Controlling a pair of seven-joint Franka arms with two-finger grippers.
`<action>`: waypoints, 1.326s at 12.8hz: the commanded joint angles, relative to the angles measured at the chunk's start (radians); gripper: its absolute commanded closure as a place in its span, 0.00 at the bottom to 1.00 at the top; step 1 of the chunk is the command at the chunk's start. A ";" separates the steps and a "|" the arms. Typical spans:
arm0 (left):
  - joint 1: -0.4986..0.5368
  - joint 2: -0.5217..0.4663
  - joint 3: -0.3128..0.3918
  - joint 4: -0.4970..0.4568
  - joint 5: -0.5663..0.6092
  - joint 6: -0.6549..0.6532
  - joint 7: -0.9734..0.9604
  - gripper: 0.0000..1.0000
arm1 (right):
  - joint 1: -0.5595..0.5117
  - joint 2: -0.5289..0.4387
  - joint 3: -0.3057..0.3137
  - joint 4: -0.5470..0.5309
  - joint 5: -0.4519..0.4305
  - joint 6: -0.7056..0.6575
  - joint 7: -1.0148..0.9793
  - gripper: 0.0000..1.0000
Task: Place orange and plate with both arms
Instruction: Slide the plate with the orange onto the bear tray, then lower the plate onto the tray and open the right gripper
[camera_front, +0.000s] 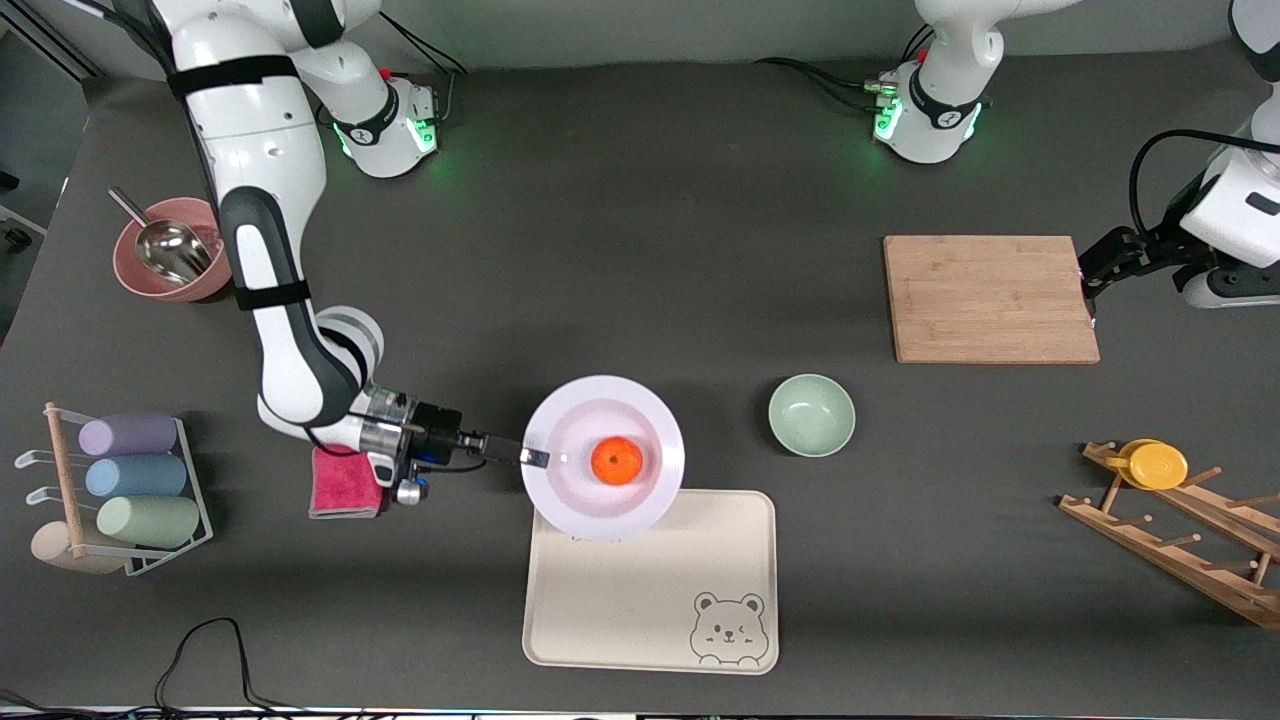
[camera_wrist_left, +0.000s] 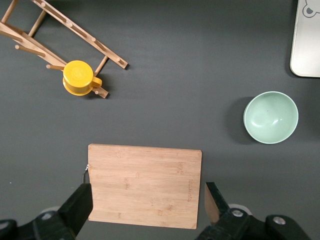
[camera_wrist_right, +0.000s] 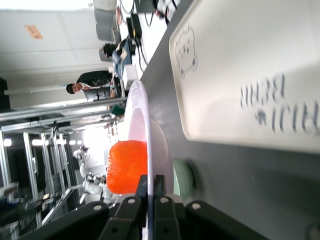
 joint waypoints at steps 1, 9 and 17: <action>0.001 0.010 0.000 0.018 0.003 0.009 0.003 0.00 | -0.009 0.204 0.001 0.303 -0.020 0.061 0.134 1.00; 0.006 0.013 0.001 0.028 -0.020 0.003 0.007 0.00 | -0.027 0.487 0.011 0.652 -0.009 0.205 0.238 1.00; 0.011 0.015 0.001 0.028 -0.021 0.004 0.008 0.00 | -0.034 0.522 0.083 0.665 -0.007 0.297 0.111 0.76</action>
